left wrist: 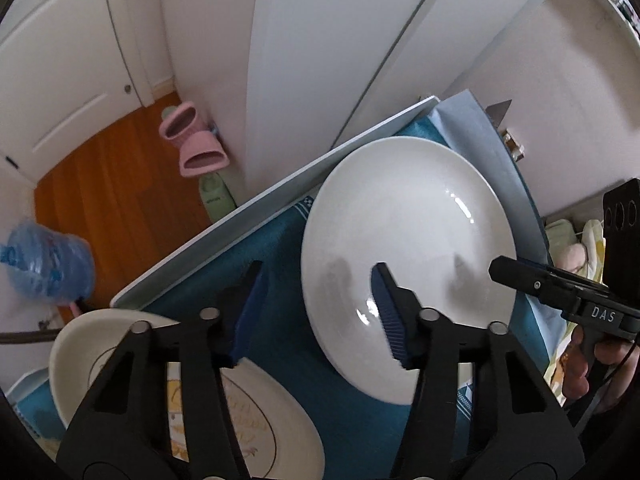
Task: Organize plates and bowls
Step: 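Grasp the rim of the plain white oval dish with the right gripper, then carry the white oval dish over and lower it onto the yellow bear plate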
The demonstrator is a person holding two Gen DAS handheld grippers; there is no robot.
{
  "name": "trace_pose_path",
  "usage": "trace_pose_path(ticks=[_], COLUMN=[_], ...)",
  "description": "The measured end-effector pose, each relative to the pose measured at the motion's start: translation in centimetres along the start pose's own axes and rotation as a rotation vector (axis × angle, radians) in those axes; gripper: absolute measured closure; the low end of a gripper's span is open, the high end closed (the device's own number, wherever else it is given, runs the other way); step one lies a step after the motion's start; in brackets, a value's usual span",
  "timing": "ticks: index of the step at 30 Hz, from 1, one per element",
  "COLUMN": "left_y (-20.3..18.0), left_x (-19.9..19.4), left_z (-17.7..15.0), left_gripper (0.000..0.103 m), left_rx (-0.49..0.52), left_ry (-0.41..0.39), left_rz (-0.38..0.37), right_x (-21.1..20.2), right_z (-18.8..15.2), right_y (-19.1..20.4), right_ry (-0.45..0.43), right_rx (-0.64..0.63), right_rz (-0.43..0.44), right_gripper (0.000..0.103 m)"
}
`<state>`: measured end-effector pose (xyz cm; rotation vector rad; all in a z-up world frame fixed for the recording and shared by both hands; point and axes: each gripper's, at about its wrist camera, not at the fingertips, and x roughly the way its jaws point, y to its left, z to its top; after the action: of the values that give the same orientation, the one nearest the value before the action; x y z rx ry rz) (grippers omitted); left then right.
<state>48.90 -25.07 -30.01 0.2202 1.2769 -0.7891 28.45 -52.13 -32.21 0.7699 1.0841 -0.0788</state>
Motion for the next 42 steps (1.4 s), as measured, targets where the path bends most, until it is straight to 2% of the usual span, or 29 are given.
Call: trace_pose_path(ticks=[1,3,5,10,17,28,35,42], left_y=[0.1,0.2,0.2,-0.2,-1.0,-2.9,-4.0,-5.5], left_x=[0.3,0.8,1.3,1.5,0.9,-4.4,-8.5,-13.1], left_z=[0.0,-0.1,-0.1,-0.1,-0.2,-1.5,-3.7,-8.0], left_gripper=[0.064,0.077,0.084,0.086,0.087,0.087,0.087,0.087], left_rx=[-0.002,0.004,0.016,0.026,0.047,0.042,-0.026,-0.158], left_ry=[0.007,0.018,0.027,0.019,0.006,-0.08,-0.13,-0.204], left_rz=[-0.005,-0.006,0.003,0.016,0.071,0.119,0.155,0.207], right_x=[0.0,0.0,0.0,0.5,0.6,-1.6,-4.6,-7.5], right_z=[-0.1,-0.1,-0.2,-0.4,-0.3,-0.7,-0.6,-1.3], right_y=[0.1,-0.1,-0.1,-0.1,-0.5,1.3,3.3,5.8], right_ry=[-0.002,-0.006,-0.009,-0.003,0.001,-0.018,-0.02,-0.004], right_rx=[0.001,0.003,0.003,-0.015,-0.027,-0.097,-0.189,-0.318], right_rz=[-0.007,-0.029,-0.042,-0.105,-0.095,-0.058,-0.028,0.031], right_gripper=[0.061,0.07,0.075,0.09,0.091,0.091,0.091,0.091])
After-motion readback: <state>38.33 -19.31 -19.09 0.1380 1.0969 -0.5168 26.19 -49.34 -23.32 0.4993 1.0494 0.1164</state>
